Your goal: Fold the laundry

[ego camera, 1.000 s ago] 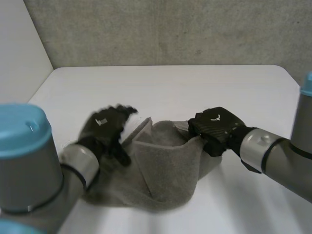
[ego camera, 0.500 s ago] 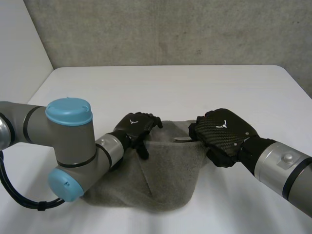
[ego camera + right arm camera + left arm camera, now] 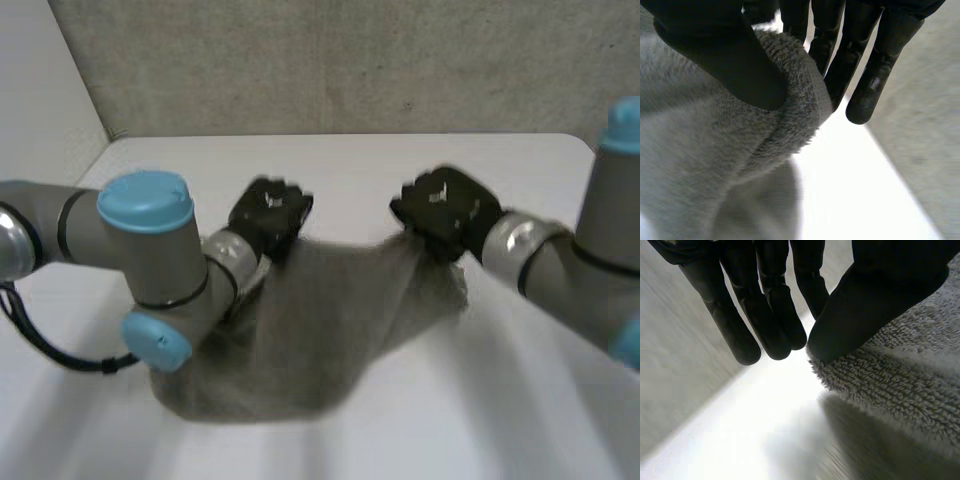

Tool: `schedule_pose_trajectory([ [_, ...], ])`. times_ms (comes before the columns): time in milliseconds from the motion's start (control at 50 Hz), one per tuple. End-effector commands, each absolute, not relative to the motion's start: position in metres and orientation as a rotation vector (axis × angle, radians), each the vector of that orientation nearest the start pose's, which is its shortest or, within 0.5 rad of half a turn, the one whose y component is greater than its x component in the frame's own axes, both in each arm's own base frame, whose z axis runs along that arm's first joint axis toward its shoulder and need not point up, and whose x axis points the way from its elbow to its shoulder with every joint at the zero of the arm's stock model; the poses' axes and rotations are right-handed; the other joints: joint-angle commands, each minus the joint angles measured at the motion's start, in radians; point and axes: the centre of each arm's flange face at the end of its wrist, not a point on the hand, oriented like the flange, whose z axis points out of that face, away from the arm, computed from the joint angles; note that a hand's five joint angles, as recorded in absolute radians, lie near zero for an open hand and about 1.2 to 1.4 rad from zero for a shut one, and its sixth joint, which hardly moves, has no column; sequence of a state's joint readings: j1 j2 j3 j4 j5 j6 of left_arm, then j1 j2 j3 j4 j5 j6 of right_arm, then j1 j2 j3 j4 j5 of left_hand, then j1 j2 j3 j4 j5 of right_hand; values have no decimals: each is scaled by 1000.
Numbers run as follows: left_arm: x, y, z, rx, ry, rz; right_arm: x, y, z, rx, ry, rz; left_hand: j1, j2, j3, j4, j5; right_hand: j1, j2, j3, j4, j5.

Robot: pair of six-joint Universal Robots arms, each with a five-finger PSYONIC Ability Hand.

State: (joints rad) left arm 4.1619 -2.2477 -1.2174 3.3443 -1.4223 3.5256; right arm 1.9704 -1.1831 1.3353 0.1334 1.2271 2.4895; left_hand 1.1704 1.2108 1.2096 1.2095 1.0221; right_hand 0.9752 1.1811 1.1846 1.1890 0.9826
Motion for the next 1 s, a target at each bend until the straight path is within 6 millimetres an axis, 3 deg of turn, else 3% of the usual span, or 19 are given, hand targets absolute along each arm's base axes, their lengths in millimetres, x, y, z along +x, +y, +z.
schedule_pose_trajectory([
  [20,-366,-336,256,1026,1759,-2594,307,-319,282,-1395,1798,-2160,226,185,187,187,200,421,215,212,207,239],
  [60,-358,-348,311,730,1522,-2772,312,-336,322,-1281,1583,-2475,226,185,187,187,200,421,215,212,207,239],
  [80,-358,-348,312,728,1521,-2773,312,-336,322,-1281,1582,-2476,226,185,187,187,200,421,215,212,207,239],
  [120,-347,-348,347,541,1377,-2866,311,-343,343,-1156,1448,-2663,226,185,187,187,200,421,215,212,207,239],
  [160,-325,-340,392,292,1174,-2990,299,-339,395,-832,1148,-3012,226,185,187,187,200,421,215,212,207,239],
  [260,-315,-320,409,220,1028,-3128,296,-332,392,-827,1140,-3017,226,185,187,187,200,421,215,212,207,239],
  [340,-316,-316,388,310,1106,-3094,303,-321,355,-1018,1329,-2806,226,185,187,187,200,421,215,212,207,239],
  [380,-315,-312,350,426,1289,-2994,305,-316,341,-1080,1405,-2715,226,185,187,187,200,421,215,212,207,239],
  [400,-315,-312,350,427,1290,-2993,305,-316,340,-1081,1405,-2715,226,185,187,187,200,421,215,212,207,239],
  [440,-310,-303,300,542,1524,-2844,303,-304,306,-1203,1584,-2520,226,185,187,187,200,421,215,212,207,239],
  [460,-310,-303,300,543,1525,-2843,300,-297,285,-1254,1689,-2402,226,185,187,187,200,421,215,212,207,239],
  [500,-301,-287,245,653,1747,-2672,295,-289,263,-1303,1799,-2267,226,185,187,187,200,421,215,212,207,239],
  [520,-301,-286,245,654,1748,-2671,295,-288,263,-1303,1800,-2266,226,185,187,187,200,421,215,212,207,239],
  [560,-293,-267,199,749,1922,-2505,288,-265,219,-1410,1975,-1985,226,185,187,187,200,421,215,212,207,239],
  [660,-284,-244,156,865,2061,-2326,278,-240,175,-1486,2109,-1732,200,160,161,161,174,421,215,212,207,239],
  [680,-284,-244,156,865,2061,-2325,278,-240,174,-1487,2110,-1732,200,159,161,161,174,421,215,212,207,239],
  [720,-283,-241,153,868,2079,-2308,276,-236,170,-1491,2112,-1705,-504,-544,-543,-543,-530,421,215,212,207,239],
  [760,-284,-242,155,862,2074,-2315,276,-236,171,-1489,2105,-1709,-761,-801,-800,-800,-787,421,215,212,207,239],
  [1000,-301,-231,173,850,2125,-2424,271,-222,236,-1439,1971,-1941,-957,-997,-996,-996,-983,421,215,212,207,239],
])
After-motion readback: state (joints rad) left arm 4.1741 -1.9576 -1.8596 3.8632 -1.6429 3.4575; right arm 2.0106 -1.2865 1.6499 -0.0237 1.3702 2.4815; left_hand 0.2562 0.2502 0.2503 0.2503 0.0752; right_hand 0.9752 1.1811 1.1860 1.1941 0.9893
